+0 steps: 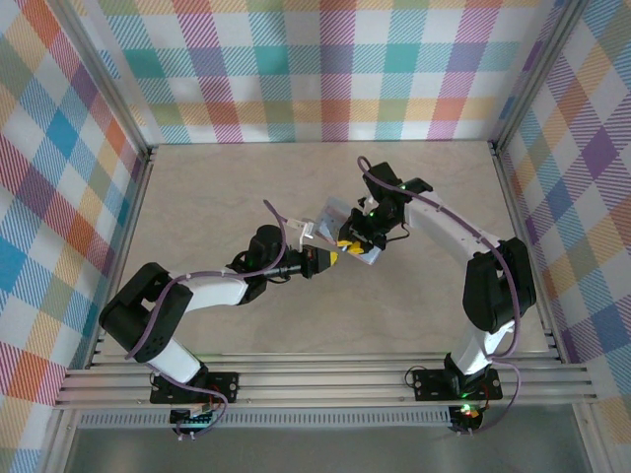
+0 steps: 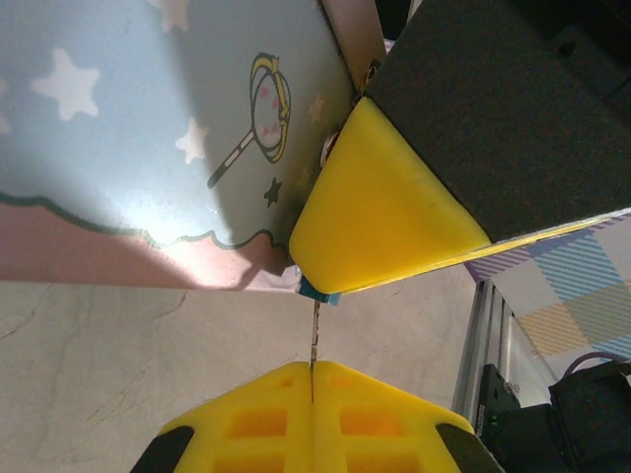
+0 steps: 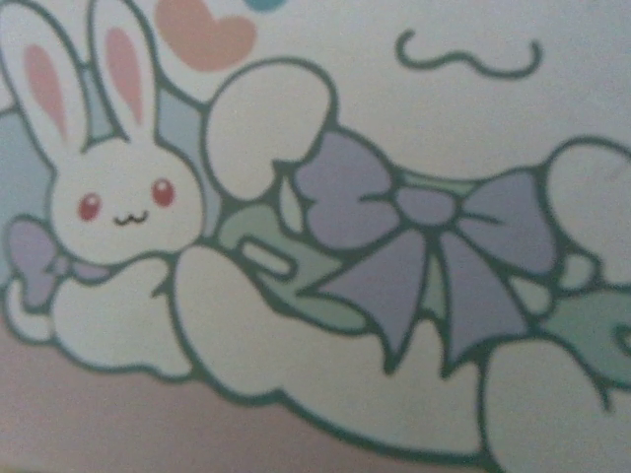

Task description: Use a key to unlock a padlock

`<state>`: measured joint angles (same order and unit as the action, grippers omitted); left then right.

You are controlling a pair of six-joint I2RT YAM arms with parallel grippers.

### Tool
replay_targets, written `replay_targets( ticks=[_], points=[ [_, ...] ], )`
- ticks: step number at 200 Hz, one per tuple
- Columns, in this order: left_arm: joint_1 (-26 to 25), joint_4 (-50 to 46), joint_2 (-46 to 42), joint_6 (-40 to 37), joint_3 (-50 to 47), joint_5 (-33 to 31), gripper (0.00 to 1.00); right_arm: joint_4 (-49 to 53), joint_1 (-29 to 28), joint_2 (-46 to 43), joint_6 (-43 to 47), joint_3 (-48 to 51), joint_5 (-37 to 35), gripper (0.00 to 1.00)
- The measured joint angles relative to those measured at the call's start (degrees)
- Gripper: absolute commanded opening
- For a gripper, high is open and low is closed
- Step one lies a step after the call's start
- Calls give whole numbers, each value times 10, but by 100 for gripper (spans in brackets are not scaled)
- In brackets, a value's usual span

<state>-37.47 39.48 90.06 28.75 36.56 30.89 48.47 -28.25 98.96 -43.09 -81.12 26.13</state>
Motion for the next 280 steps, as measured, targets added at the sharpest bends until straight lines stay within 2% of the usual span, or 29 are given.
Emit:
replay_targets(
  ticks=[75,175,280],
  points=[
    [0,54,10,28,-24,-1,0,-23,5,0,-5,21,26,0],
    [5,102,13,58,-38,2,0,-56,28,-1,-15,42,95,0],
    [9,119,13,64,-41,23,0,-56,43,-1,-11,49,141,0]
  ],
)
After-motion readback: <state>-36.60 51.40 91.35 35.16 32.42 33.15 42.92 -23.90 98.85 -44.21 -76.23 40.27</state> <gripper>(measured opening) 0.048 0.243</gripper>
